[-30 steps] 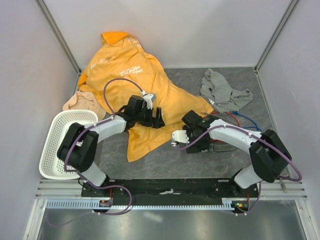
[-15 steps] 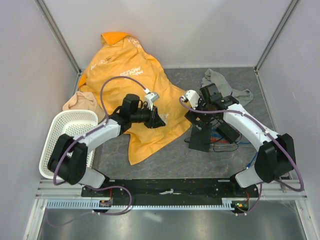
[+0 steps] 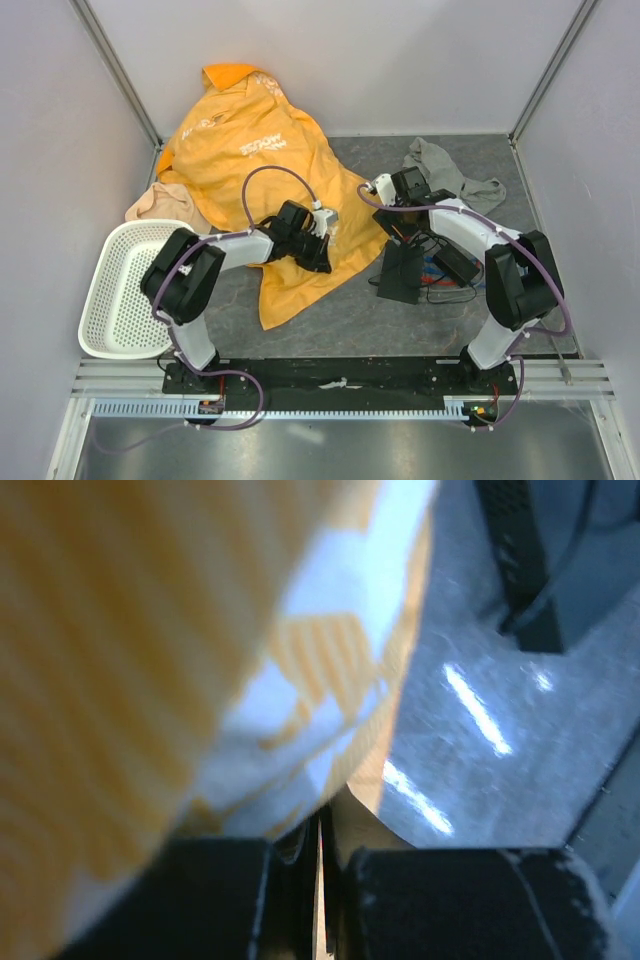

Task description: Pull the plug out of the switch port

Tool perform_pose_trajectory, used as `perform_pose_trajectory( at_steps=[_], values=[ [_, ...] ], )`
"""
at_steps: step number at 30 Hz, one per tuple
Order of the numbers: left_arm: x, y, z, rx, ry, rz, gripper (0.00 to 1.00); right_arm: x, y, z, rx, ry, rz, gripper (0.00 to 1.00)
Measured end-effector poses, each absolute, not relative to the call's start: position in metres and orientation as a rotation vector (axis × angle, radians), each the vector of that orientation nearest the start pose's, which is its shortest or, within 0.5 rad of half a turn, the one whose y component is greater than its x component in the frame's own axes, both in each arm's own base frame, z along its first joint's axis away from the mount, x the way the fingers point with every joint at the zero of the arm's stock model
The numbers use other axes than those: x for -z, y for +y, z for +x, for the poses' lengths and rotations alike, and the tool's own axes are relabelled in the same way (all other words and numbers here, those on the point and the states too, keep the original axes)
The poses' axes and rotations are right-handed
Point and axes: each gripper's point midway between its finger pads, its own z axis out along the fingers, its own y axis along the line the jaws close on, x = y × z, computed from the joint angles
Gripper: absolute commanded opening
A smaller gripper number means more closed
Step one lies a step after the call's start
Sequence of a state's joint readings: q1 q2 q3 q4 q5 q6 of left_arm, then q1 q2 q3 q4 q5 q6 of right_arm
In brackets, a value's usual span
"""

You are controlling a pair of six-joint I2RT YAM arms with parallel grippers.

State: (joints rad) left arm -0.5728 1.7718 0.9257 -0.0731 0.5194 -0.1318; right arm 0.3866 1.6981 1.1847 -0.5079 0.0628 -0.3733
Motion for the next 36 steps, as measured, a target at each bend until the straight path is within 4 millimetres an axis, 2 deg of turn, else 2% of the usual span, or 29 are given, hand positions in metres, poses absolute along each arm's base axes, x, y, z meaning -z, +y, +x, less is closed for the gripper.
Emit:
perform_pose_trajectory(
  at_steps=[4, 9, 14, 18, 19, 20, 21, 22, 23, 24, 25, 26, 29, 32, 34, 36],
  values=[
    [-0.019, -0.296, 0.308, 0.839, 2.42, 0.802, 0.02, -0.071, 0.121, 0.377, 0.097, 2.423, -0.922, 0.74],
    [-0.021, -0.345, 0.388, 0.811, 2.349, 0.81, 0.02, -0.073, 0.115, 0.37, 0.098, 2.437, -0.868, 0.75],
    [-0.038, -0.389, 0.479, 0.794, 2.253, 0.741, 0.02, -0.093, 0.101, 0.35, 0.097, 2.423, -0.816, 0.78],
    [-0.059, -0.403, 0.512, 0.877, 2.172, 0.724, 0.02, -0.105, 0.092, 0.342, 0.094, 2.406, -0.786, 0.8],
    [-0.07, -0.408, 0.517, 0.928, 2.144, 0.72, 0.04, -0.106, 0.091, 0.34, 0.088, 2.406, -0.783, 0.81],
    [-0.082, -0.413, 0.524, 0.973, 2.105, 0.713, 0.16, -0.107, 0.09, 0.339, 0.08, 2.406, -0.782, 0.83],
    [-0.094, -0.416, 0.528, 1.014, 2.077, 0.706, 0.23, -0.107, 0.09, 0.337, 0.074, 2.407, -0.782, 0.83],
    [-0.102, -0.416, 0.528, 1.049, 2.066, 0.693, 0.29, -0.107, 0.09, 0.336, 0.069, 2.41, -0.785, 0.83],
    [-0.112, -0.417, 0.528, 1.075, 2.046, 0.691, 0.42, -0.106, 0.09, 0.334, 0.064, 2.413, -0.79, 0.83],
    [-0.122, -0.418, 0.526, 1.11, 2.035, 0.683, 0.48, -0.106, 0.091, 0.334, 0.057, 2.413, -0.793, 0.83],
    [-0.132, -0.417, 0.522, 1.133, 2.023, 0.679, 0.54, -0.107, 0.091, 0.333, 0.053, 2.414, -0.794, 0.83],
    [-0.138, -0.412, 0.513, 1.16, 2.04, 0.663, 0.64, -0.107, 0.092, 0.331, 0.045, 2.417, -0.797, 0.83],
    [-0.166, -0.394, 0.472, 1.22, 2.082, 0.651, 0.71, -0.113, 0.091, 0.323, 0.02, 2.424, -0.783, 0.81],
    [-0.211, -0.374, 0.426, 1.239, 2.056, 0.696, 0.72, -0.132, 0.096, 0.313, -0.053, 2.396, -0.746, 0.8],
    [-0.24, -0.359, 0.395, 1.234, 2.007, 0.742, 0.73, -0.144, 0.099, 0.306, -0.101, 2.371, -0.724, 0.85],
    [-0.256, -0.346, 0.366, 1.232, 1.972, 0.775, 0.69, -0.151, 0.103, 0.301, -0.155, 2.359, -0.699, 0.88]
  ],
)
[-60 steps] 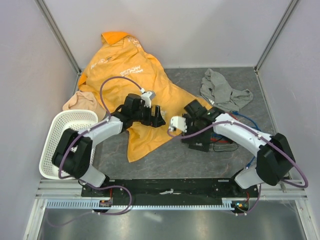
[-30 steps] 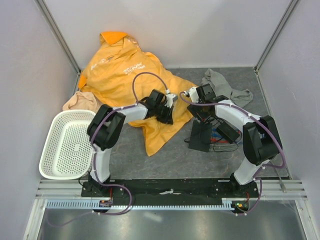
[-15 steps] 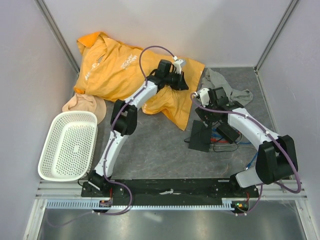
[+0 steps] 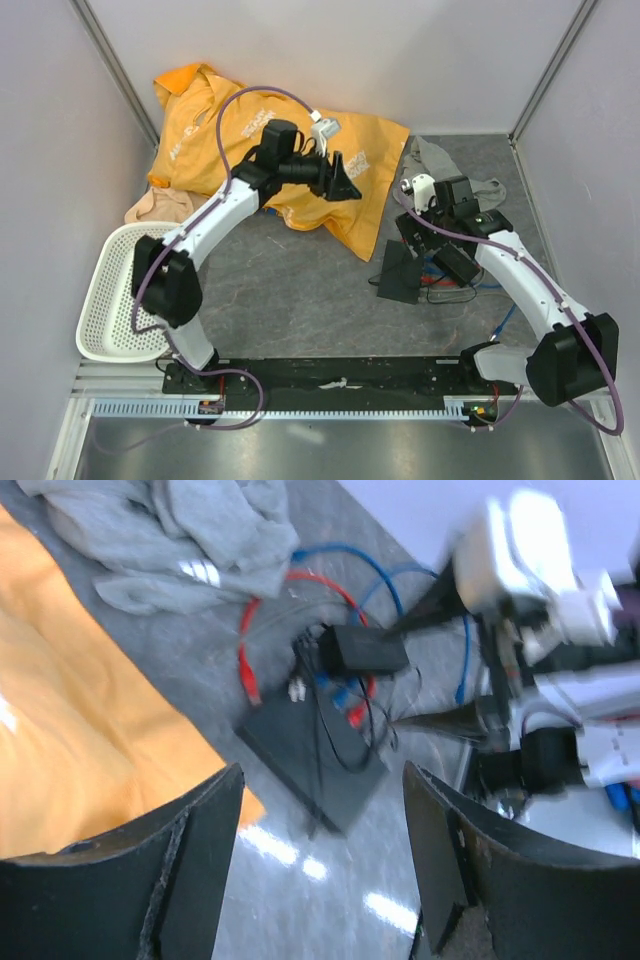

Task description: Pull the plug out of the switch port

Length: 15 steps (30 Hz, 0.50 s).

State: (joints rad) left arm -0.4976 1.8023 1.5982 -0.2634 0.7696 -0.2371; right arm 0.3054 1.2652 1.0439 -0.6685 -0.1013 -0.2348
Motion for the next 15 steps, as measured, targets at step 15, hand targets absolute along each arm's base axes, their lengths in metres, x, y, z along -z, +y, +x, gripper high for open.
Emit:
perform_pose_trajectory(
  at_steps=[15],
  values=[
    [-0.098, -0.349, 0.301, 1.218, 2.431, 0.597, 0.68, -0.053, 0.114, 0.245, -0.572, 2.754, -0.09, 0.96]
  ],
)
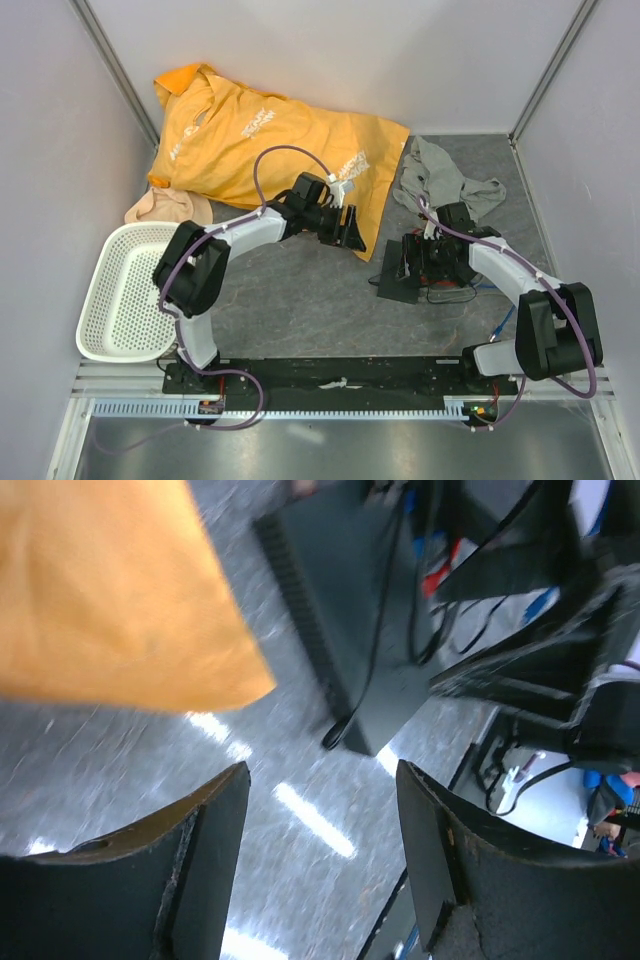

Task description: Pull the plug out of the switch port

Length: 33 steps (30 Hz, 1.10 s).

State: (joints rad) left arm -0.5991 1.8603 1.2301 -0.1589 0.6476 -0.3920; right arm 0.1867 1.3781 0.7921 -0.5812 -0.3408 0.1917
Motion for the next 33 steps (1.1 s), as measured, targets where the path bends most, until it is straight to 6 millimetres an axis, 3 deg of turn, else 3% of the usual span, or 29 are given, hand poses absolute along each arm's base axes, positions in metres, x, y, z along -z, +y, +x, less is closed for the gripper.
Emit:
perform_pose_trajectory(
  at_steps=[6, 13, 16, 22, 29, 33],
  values=[
    [-0.106, -0.387, 0.322, 1.284, 2.372, 0.591, 0.68, -0.054, 0.108, 0.259, -0.532, 2.714, -0.02, 0.97],
    [-0.064, -0.406, 0.341, 1.302, 2.461, 0.506, 0.71, -0.044, 0.11, 0.275, -0.541, 2.684, -0.078, 0.97],
    [-0.045, -0.406, 0.34, 1.3, 2.514, 0.471, 0.71, -0.045, 0.112, 0.281, -0.544, 2.679, -0.134, 0.96],
    [-0.041, -0.405, 0.333, 1.352, 2.497, 0.451, 0.71, -0.044, 0.121, 0.285, -0.56, 2.662, -0.229, 0.95],
    [-0.039, -0.395, 0.318, 1.354, 2.491, 0.457, 0.66, -0.04, 0.17, 0.264, -0.581, 2.631, -0.554, 0.95],
    [-0.038, -0.381, 0.309, 1.324, 2.504, 0.437, 0.61, -0.036, 0.182, 0.254, -0.607, 2.655, -0.615, 0.95]
  ],
)
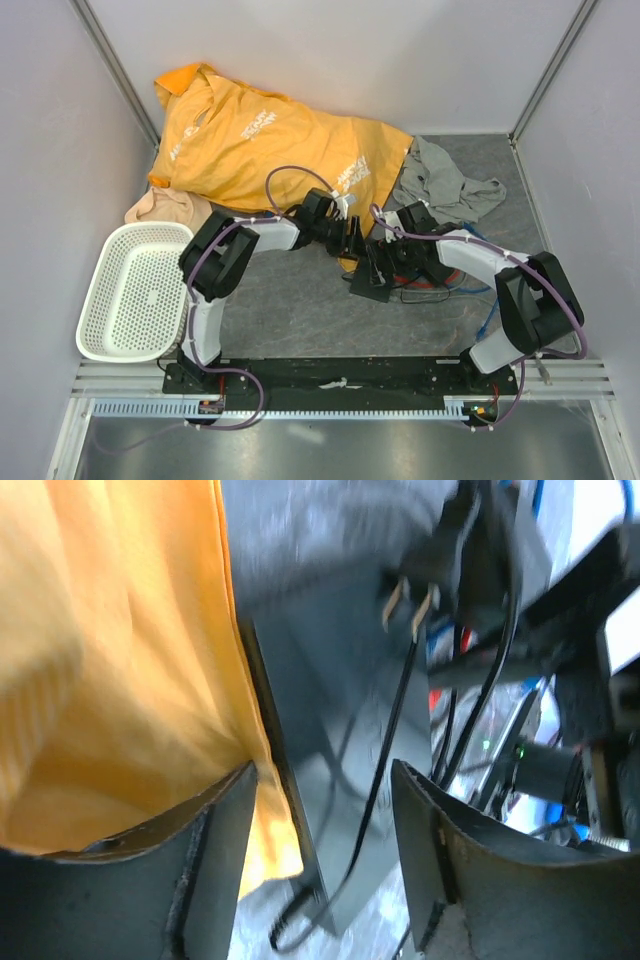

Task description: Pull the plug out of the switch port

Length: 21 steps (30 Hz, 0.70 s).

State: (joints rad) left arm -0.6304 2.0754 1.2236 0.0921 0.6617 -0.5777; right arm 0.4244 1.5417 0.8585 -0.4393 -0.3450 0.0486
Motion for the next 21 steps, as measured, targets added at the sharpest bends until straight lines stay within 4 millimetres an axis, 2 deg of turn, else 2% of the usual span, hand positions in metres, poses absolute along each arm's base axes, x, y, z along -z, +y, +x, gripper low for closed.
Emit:
perform_pose_trajectory(
  at_steps=[5, 8, 13, 16, 21],
  values=[
    [-0.034, -0.362, 0.278, 1.299, 2.549, 0.452, 0.53, -0.037, 0.184, 0.253, -0.619, 2.666, -0.623, 0.97],
    [-0.033, -0.349, 0.26, 1.276, 2.574, 0.464, 0.53, -0.038, 0.184, 0.253, -0.617, 2.665, -0.634, 0.98],
    [-0.031, -0.337, 0.243, 1.256, 2.592, 0.469, 0.55, -0.045, 0.183, 0.253, -0.607, 2.658, -0.676, 0.98],
    [-0.032, -0.341, 0.236, 1.252, 2.583, 0.51, 0.57, -0.061, 0.181, 0.258, -0.578, 2.628, -0.729, 0.98],
    [-0.037, -0.344, 0.218, 1.216, 2.552, 0.611, 0.68, -0.106, 0.177, 0.274, -0.499, 2.501, -0.805, 0.98]
  ],
)
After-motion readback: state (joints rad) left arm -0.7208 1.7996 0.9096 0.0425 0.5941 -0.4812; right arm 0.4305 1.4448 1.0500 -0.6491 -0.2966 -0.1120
